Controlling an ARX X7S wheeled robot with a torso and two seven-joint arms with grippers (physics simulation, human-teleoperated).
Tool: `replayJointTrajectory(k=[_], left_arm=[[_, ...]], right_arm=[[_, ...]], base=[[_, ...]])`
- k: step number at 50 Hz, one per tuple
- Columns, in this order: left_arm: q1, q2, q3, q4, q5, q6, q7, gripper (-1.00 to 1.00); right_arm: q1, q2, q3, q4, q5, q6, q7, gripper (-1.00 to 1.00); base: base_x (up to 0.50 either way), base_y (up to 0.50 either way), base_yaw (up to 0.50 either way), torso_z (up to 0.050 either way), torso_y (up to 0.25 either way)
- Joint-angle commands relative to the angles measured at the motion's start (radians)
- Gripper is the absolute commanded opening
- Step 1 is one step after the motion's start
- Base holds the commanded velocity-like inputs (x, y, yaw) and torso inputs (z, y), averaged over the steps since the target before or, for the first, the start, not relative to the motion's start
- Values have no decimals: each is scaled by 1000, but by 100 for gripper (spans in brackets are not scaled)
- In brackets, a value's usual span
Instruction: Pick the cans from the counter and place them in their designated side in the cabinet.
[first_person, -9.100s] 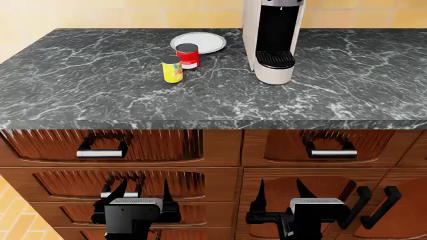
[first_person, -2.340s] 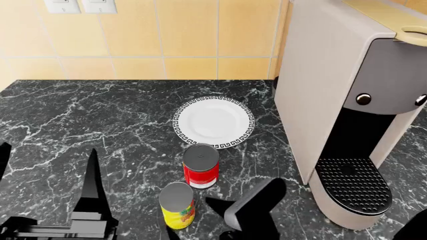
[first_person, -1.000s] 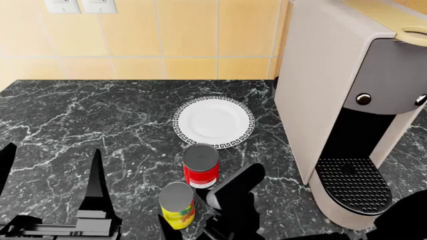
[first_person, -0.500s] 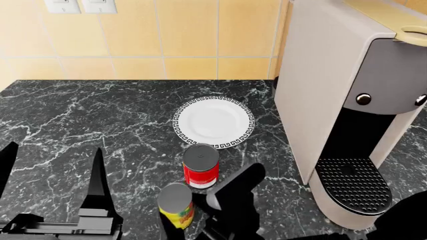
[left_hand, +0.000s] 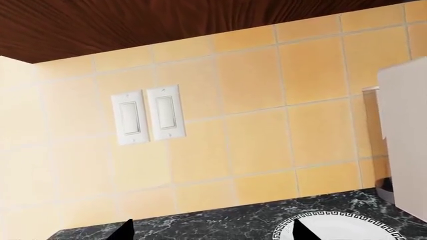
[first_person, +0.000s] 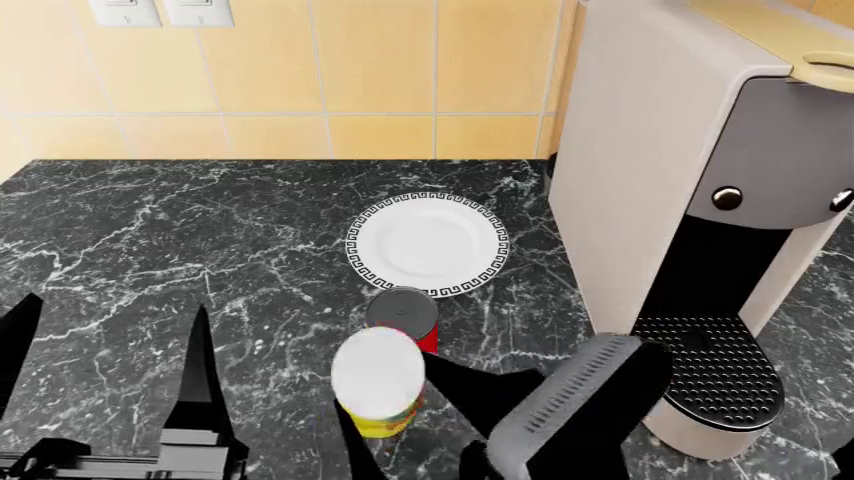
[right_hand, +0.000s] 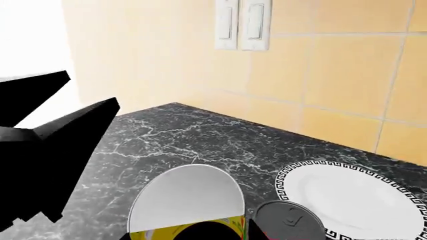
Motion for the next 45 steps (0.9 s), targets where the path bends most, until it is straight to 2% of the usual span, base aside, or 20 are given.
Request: replayJointTrajectory(k=[1, 4, 7, 9, 10, 11, 12, 13, 14, 17, 20, 23, 24, 32, 38, 41, 45], left_arm=[[83, 8, -63, 0, 15, -12, 0, 100], [118, 20, -105, 0, 4, -27, 0, 100], [146, 33, -141, 0, -6, -44, 0, 100], [166, 41, -163, 0, -11, -55, 0, 100], [180, 46, -176, 0, -11, -61, 0, 100], [194, 50, -189, 0, -11, -66, 0, 100], [208, 56, -203, 0, -14, -73, 0, 100], [217, 61, -214, 0, -20, -79, 0, 100], [219, 64, -218, 0, -22, -81, 0, 100], [218, 71, -220, 0, -26, -89, 0, 100], [215, 80, -222, 0, -32, -94, 0, 100], [233, 95, -244, 0, -38, -110, 0, 100], [239, 100, -251, 0, -40, -115, 0, 100], [243, 123, -265, 0, -56, -144, 0, 100], [203, 117, -230, 0, -59, -133, 0, 100], [205, 122, -233, 0, -61, -141, 0, 100], [194, 124, -228, 0, -68, -144, 0, 100]], right_arm=[[500, 67, -340, -164, -277, -197, 297, -100], [760, 100, -514, -164, -287, -313, 297, -100], [761, 144, -386, -164, -214, -202, 297, -100], [761, 152, -247, -164, -117, -112, 297, -100], [761, 147, -134, -164, -29, -48, 296, -100], [611, 175, 16, -164, 121, 102, 295, -100], [461, 151, 166, -164, 271, 252, 294, -100], [311, 260, 316, -164, 421, 402, 297, -100], [369, 308, 466, -164, 571, 552, 297, -100], [716, 397, 916, -164, 1021, 1002, 296, -100], [761, 383, 1366, -74, 1469, 1180, 296, -100], [761, 331, 1816, 46, 1437, 1367, 296, -100], [761, 314, 1927, 79, 1425, 1416, 296, -100], [761, 150, 2090, 343, 1280, 1785, 295, -100], [761, 62, 2187, 457, 1187, 1941, 288, -100], [732, 34, 2230, 493, 1070, 2000, 203, -100], [663, 26, 2257, 491, 841, 2015, 8, -100]], base=[[0, 0, 0, 0, 0], [0, 0, 0, 0, 0], [0, 0, 0, 0, 0], [0, 0, 0, 0, 0], [0, 0, 0, 0, 0], [0, 0, 0, 0, 0], [0, 0, 0, 0, 0], [0, 0, 0, 0, 0], [0, 0, 0, 0, 0], [0, 0, 0, 0, 0], [0, 0, 0, 0, 0], [0, 0, 0, 0, 3], [0, 0, 0, 0, 0], [0, 0, 0, 0, 0], [0, 0, 0, 0, 0], [0, 0, 0, 0, 0], [0, 0, 0, 0, 0]])
